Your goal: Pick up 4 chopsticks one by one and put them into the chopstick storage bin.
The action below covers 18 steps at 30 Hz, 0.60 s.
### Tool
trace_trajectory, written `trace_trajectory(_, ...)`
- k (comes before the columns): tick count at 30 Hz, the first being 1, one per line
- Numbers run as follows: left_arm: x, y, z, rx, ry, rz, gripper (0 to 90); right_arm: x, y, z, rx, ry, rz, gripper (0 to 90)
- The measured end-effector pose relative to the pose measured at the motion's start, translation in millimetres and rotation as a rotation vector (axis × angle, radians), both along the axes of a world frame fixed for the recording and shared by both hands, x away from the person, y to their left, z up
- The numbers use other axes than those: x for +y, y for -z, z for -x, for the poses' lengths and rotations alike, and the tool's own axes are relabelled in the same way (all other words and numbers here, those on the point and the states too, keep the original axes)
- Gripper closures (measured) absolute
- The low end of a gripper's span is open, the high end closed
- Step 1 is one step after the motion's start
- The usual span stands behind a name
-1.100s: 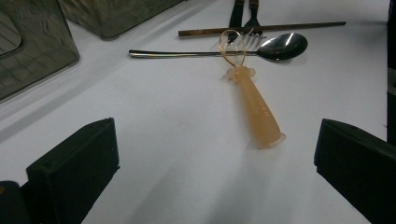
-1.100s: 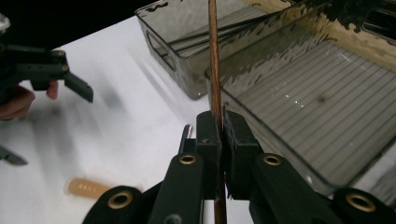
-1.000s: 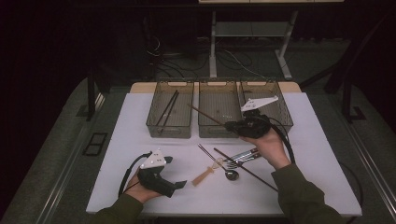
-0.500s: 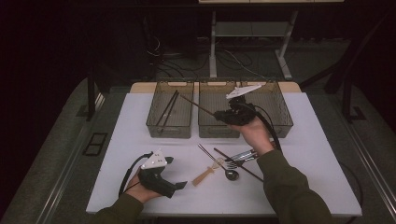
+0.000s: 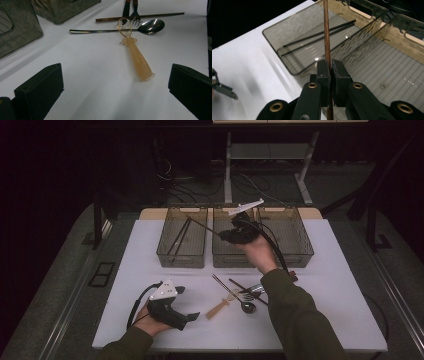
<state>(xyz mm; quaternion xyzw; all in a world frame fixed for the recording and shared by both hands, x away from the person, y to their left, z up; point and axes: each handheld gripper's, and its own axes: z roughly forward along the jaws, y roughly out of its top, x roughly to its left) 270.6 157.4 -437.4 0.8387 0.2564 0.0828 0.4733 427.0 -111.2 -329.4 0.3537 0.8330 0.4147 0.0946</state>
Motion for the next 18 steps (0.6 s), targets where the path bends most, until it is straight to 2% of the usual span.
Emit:
trace_trajectory(5,-1.3,0.3,-0.6,0.002,0.004,0.007,0.0,14.7,1.4,-9.7,0.009,0.003,0.013,85.5)
trace_trajectory(8,-1.5,0.2,-1.3,0.0,0.009,-0.003,0.0,24.1,2.8,-15.6,0.014,0.006,0.023,85.5)
trace_trajectory(18,-2.0,-0.6,-0.9,-0.004,0.019,-0.002,0.0,54.0,12.1,-37.7,0.035,0.041,0.059,85.5)
